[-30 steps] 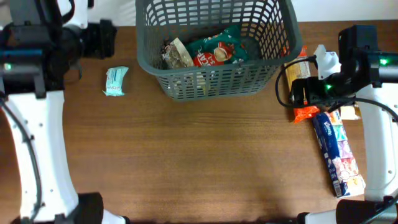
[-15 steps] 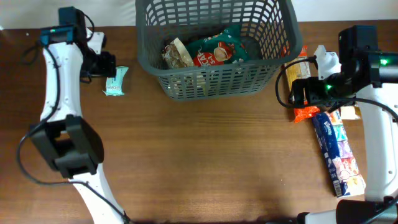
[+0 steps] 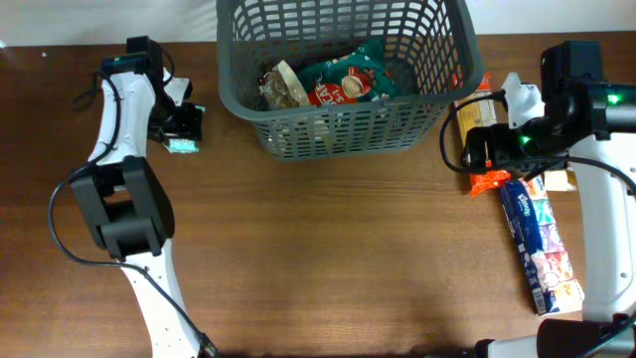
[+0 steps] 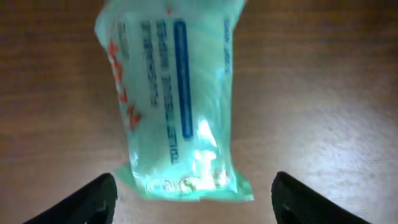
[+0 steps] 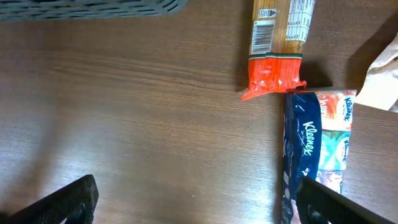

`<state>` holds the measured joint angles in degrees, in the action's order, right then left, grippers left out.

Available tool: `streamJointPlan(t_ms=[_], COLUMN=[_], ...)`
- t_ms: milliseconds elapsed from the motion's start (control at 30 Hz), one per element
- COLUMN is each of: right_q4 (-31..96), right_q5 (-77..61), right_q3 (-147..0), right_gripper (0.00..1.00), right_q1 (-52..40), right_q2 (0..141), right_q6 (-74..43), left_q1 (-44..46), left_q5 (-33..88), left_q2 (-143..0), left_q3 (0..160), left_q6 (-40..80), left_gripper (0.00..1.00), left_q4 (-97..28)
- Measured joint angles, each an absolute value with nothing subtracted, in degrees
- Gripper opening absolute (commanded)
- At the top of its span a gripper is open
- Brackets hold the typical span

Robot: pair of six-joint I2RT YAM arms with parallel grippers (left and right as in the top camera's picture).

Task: Pack container
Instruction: 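Move the left gripper to the mint-green wipes packet and grasp it, then lift the wipes packet with the left gripper and drop it into the basket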

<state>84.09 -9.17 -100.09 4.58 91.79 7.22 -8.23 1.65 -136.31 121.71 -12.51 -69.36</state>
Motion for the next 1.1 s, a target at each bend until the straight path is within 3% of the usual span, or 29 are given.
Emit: streamJointPlan(t_ms=[400, 533, 667, 900, 1100], right_q4=[87.2, 87.6, 88.1, 88.4, 89.3], right_q5=[-9.2, -9.2, -9.2, -9.2, -9.2], right_q3=[-100.1, -100.1, -100.1, -100.1, -100.1], right_gripper=[0.99, 0.99, 0.99, 0.99, 0.99], right_q1=[4.6, 4.6, 4.6, 4.6, 4.6], right_q2=[91.8, 91.8, 91.8, 91.8, 91.8], right_q6=[7.2, 7.2, 7.2, 7.2, 7.2], left_q1=[-8.2, -8.2, -8.2, -8.2, -8.8], left_q5=[1.0, 1.0, 0.6, 0.6, 0.4], left_q2=[-139.3, -141.6, -142.0, -142.4, -143.0], left_q3=[121.7, 121.7, 121.7, 125.1, 143.4], left_q6=[-13.0, -13.4, -13.6, -13.7, -12.5], left_gripper=[0.59, 0.27, 0.02, 0.02, 0.02], left_q4=[-63.8, -63.7, -63.6, -69.9, -75.4])
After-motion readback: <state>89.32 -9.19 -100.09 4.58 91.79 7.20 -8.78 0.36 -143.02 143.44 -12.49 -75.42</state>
